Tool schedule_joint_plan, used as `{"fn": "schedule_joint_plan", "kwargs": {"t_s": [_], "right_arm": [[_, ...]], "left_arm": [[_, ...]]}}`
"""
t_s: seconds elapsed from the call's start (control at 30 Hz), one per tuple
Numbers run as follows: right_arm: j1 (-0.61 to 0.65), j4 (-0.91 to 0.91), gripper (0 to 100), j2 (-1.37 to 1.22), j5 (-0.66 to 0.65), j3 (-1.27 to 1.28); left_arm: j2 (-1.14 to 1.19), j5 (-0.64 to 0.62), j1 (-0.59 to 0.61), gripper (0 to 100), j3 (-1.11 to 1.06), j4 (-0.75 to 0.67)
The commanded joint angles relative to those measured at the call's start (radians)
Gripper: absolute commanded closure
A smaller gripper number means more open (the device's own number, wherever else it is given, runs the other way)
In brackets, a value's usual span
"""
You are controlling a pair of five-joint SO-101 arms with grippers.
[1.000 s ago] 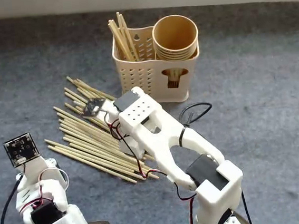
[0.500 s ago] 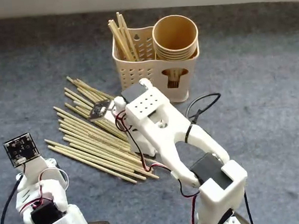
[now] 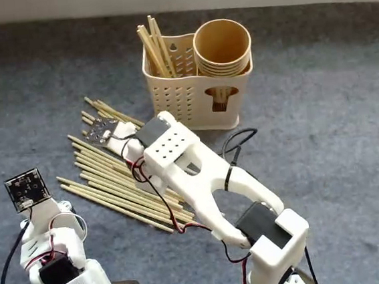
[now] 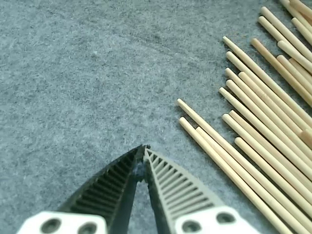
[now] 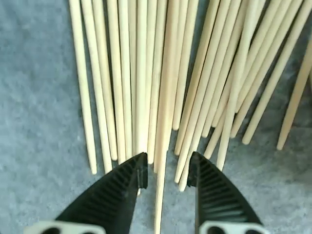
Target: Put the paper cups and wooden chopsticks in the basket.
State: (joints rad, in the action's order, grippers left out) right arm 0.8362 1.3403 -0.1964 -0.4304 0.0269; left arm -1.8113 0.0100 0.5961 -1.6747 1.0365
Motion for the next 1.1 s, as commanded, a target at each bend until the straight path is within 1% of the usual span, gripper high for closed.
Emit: {"fn": "schedule_joint_plan", "kwargs": {"t_s": [0.0, 0.17, 0.53, 0.77, 0.93, 1.07], "right_arm": [[0.024, -0.156, 88.5, 0.051, 0.043, 0.047], [0.054, -0.308, 88.5, 0.051, 0.064, 0.147], [0.054, -0.490, 88.9, 0.050, 0.064, 0.240], [0.054, -0.529, 88.9, 0.047, 0.064, 0.271], [0.053, -0.522, 89.3, -0.042, 0.063, 0.263], [0.038, -0.495, 96.4, -0.051, 0.061, 0.257]], "left_arm": [[-0.013, 0.008, 0.008, 99, -0.021, -0.017], [-0.013, 0.008, 0.008, 99, -0.021, -0.017], [-0.013, 0.008, 0.008, 99, -0.021, -0.017], [-0.013, 0.008, 0.008, 99, -0.021, -0.017], [-0.013, 0.008, 0.008, 99, -0.021, -0.017], [-0.013, 0.008, 0.008, 99, -0.021, -0.017]]}}
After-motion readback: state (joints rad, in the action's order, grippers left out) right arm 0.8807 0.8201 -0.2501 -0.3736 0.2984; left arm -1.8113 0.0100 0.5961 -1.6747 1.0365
